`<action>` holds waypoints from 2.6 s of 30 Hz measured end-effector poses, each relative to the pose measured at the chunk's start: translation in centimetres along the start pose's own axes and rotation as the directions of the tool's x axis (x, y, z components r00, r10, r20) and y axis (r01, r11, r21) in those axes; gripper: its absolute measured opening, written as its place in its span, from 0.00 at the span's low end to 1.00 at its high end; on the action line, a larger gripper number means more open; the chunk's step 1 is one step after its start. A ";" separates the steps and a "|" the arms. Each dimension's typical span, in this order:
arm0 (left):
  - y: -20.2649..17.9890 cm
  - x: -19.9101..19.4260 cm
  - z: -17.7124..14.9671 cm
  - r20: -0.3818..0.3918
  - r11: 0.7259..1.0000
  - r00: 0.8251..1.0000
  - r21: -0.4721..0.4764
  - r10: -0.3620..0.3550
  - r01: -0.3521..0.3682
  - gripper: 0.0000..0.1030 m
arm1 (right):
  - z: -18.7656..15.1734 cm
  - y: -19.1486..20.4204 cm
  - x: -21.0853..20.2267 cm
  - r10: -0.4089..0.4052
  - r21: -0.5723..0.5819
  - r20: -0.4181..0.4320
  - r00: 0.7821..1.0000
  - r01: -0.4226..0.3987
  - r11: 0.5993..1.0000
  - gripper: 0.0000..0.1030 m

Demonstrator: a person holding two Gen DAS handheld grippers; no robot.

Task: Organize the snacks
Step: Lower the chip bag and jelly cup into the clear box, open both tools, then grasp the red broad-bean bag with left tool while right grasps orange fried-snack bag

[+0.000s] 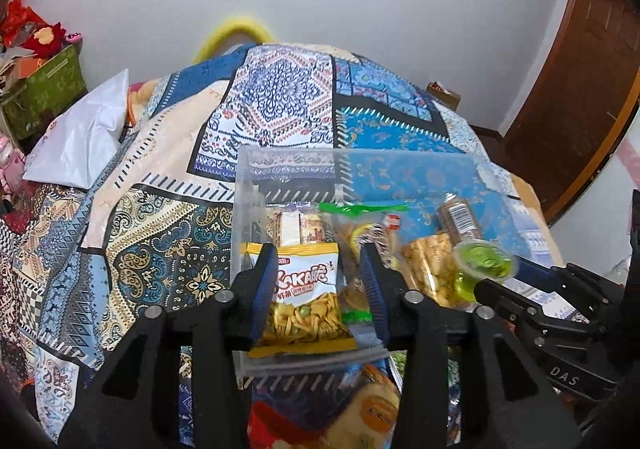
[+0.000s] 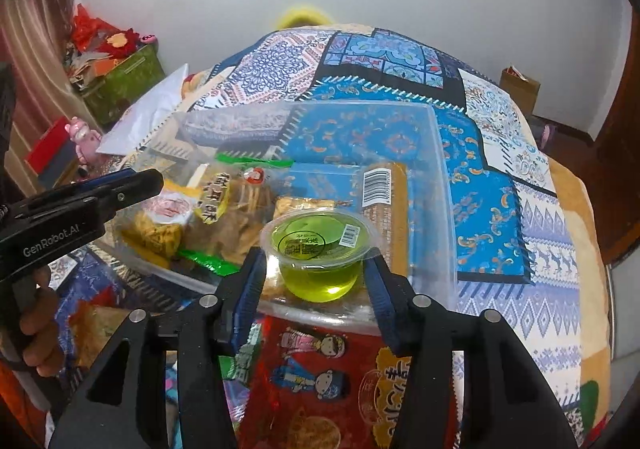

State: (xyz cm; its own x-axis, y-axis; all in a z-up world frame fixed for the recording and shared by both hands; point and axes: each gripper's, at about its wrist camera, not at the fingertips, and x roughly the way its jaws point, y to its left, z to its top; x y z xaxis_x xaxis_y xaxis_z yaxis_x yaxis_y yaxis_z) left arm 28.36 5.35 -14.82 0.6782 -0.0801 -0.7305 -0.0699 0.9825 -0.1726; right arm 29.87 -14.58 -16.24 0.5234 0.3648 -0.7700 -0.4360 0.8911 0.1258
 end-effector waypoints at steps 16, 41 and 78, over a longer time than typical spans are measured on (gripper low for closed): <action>0.3 -8.6 -2.4 0.082 0.998 0.996 0.058 0.026 -0.031 0.66 | -1.2 1.1 -7.7 -0.003 -0.024 0.129 0.992 0.007 1.000 0.72; 3.3 -5.4 -11.7 -0.132 1.000 0.991 -0.003 0.015 -0.015 0.66 | -9.7 1.3 -3.0 0.062 0.048 -0.088 0.994 -0.058 0.997 0.79; 2.6 -9.5 -11.5 -0.022 1.000 1.000 0.001 0.012 -0.012 0.65 | -9.0 3.9 -6.8 0.076 -0.011 0.040 0.996 -0.076 0.997 0.56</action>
State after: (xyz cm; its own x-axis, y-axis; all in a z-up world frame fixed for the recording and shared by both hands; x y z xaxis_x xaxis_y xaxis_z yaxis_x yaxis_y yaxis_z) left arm 13.34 6.78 -15.93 0.6612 -0.0722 -0.7467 -0.0774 0.9835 -0.1636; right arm 18.05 -15.98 -16.16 0.5174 0.4418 -0.7329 -0.4826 0.8579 0.1764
